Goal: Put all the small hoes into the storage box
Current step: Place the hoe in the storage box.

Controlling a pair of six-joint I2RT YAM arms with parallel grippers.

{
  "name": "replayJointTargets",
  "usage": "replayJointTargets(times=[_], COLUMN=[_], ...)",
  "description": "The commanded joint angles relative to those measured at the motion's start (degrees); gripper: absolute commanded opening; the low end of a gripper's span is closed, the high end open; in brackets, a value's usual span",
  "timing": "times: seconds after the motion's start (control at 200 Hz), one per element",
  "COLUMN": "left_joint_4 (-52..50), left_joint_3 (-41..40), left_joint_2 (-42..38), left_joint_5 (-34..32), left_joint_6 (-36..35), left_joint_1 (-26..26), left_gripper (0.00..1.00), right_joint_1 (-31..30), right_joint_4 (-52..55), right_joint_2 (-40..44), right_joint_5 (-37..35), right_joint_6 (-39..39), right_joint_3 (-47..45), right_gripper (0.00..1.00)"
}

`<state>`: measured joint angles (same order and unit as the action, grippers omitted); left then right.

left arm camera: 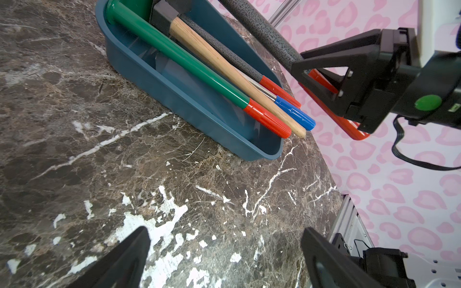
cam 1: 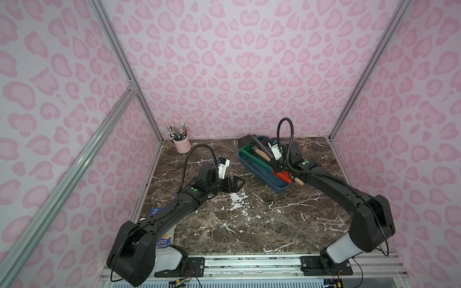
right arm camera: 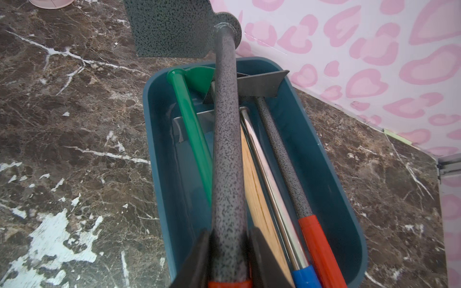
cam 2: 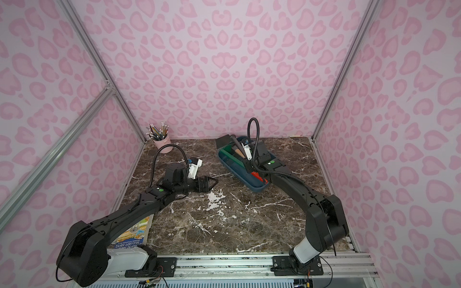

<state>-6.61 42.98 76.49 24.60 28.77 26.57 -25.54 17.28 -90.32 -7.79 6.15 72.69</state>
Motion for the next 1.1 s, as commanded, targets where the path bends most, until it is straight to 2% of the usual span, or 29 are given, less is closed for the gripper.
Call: replayJointTargets(times=[0.0,0.405,1.095], left_joint_4=[1.4,1.7,-0.3], left_joint_3=[0.4,0.6,0.9], left_joint_2=[-0.3,-1.2,-2.5], left_joint_5=[0.3,0.1,-0.4], left_joint_6=[-1.2,-4.9,-6.3], left_joint_1=[0.0,0.0,-0.1], left_gripper=[0.98,1.0,0.99], right_joint_1=[0.2,1.6,1.9], right_joint_4=[-7.0,-9.2,-11.5], right_joint_2=[-0.4,-2.5,-6.5], right_joint_5=[-3.2,-5.7,-10.9], right_joint_6=[1.4,3.3,8.6], right_joint_3=[0.7,1.2,2.9], right_gripper=[0.0,0.0,0.0])
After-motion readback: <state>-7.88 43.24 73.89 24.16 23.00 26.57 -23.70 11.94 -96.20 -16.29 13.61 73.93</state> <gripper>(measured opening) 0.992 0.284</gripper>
